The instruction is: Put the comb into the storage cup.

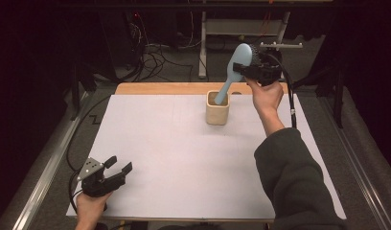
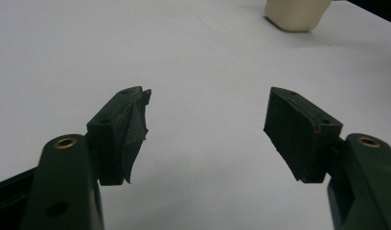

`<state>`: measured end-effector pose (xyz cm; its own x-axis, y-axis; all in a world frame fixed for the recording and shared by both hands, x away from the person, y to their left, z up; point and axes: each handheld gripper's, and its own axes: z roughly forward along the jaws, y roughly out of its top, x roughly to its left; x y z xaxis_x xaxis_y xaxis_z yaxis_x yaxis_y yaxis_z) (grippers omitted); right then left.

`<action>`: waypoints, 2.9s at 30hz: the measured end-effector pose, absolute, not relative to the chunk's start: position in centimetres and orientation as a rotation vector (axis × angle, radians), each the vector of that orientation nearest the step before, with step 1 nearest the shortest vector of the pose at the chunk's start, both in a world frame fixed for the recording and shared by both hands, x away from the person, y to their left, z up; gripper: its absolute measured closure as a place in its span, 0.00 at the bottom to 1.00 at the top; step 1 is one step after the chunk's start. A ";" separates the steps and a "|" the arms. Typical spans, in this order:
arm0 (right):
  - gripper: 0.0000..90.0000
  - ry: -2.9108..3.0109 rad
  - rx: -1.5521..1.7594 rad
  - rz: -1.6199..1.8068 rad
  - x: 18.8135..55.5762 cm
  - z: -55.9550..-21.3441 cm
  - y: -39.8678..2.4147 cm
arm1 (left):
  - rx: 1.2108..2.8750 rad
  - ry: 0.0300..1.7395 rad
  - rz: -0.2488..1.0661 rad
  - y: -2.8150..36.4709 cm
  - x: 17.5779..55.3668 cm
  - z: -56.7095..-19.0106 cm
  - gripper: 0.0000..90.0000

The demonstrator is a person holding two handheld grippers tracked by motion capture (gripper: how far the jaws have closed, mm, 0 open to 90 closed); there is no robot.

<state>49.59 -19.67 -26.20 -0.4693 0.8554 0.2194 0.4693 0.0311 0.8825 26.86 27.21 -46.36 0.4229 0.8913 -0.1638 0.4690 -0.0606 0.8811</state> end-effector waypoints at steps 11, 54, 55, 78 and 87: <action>0.61 1.964 1.337 1.374 49.8 -27.1 -19.1 | 1.692 1.200 0.532 27.3 26.9 -46.3 0.35; 0.60 2.013 1.367 1.301 49.9 -30.2 -18.2 | 1.713 1.187 0.531 27.1 26.9 -46.3 0.35; 0.60 2.016 1.365 1.296 49.9 -30.2 -18.1 | 1.715 1.187 0.529 27.1 26.9 -46.3 0.35; 0.59 2.072 1.354 1.246 50.4 -31.4 -16.8 | 1.730 1.180 0.529 27.1 27.0 -46.4 0.35; 0.59 2.092 1.353 1.229 50.6 -32.0 -16.3 | 1.729 1.180 0.529 27.1 27.0 -46.4 0.35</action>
